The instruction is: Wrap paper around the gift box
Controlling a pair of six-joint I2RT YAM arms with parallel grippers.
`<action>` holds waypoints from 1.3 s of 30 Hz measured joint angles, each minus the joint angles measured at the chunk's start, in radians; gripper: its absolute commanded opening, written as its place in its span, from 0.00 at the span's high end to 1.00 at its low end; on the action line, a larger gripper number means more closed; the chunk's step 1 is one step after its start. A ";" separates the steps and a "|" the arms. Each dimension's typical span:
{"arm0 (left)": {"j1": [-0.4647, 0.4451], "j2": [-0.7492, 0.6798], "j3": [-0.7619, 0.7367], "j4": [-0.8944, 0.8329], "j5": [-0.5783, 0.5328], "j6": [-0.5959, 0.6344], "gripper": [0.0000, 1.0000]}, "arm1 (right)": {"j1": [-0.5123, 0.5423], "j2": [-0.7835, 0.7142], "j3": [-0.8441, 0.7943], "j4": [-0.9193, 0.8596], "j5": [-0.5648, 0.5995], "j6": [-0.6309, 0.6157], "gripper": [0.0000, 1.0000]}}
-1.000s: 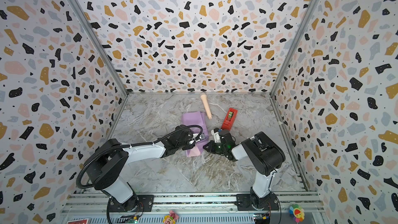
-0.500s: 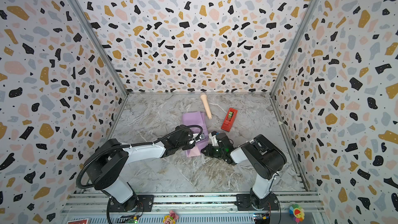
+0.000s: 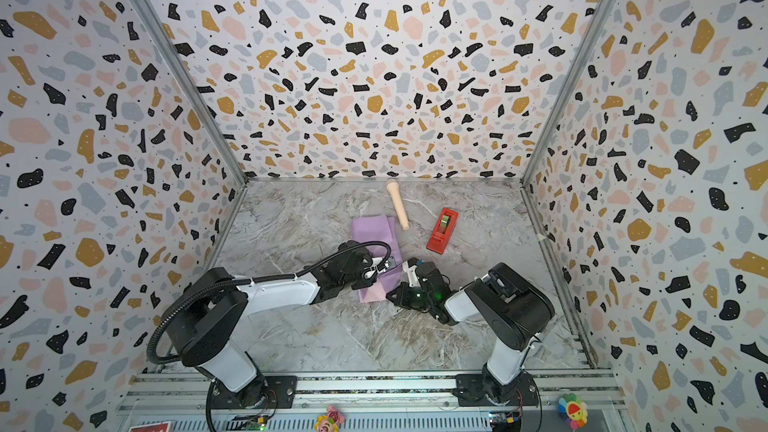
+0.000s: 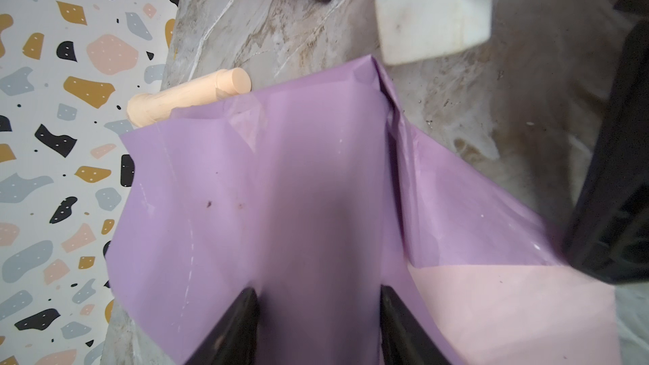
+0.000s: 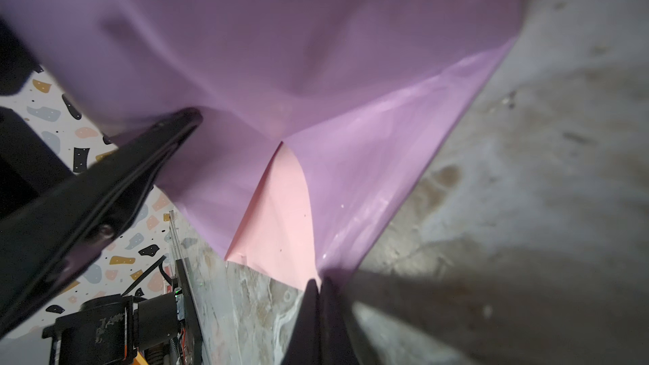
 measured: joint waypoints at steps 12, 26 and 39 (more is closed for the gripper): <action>0.003 0.001 0.032 -0.048 0.025 -0.025 0.43 | -0.123 -0.272 -0.010 -0.193 -0.088 -0.055 1.00; 0.018 -0.147 0.057 -0.044 0.143 -0.278 0.34 | -0.310 -0.288 0.137 -0.348 -0.058 -0.235 0.69; 0.291 -0.153 -0.085 0.155 0.246 -1.146 0.40 | -0.250 0.027 0.394 -0.283 -0.040 -0.241 0.38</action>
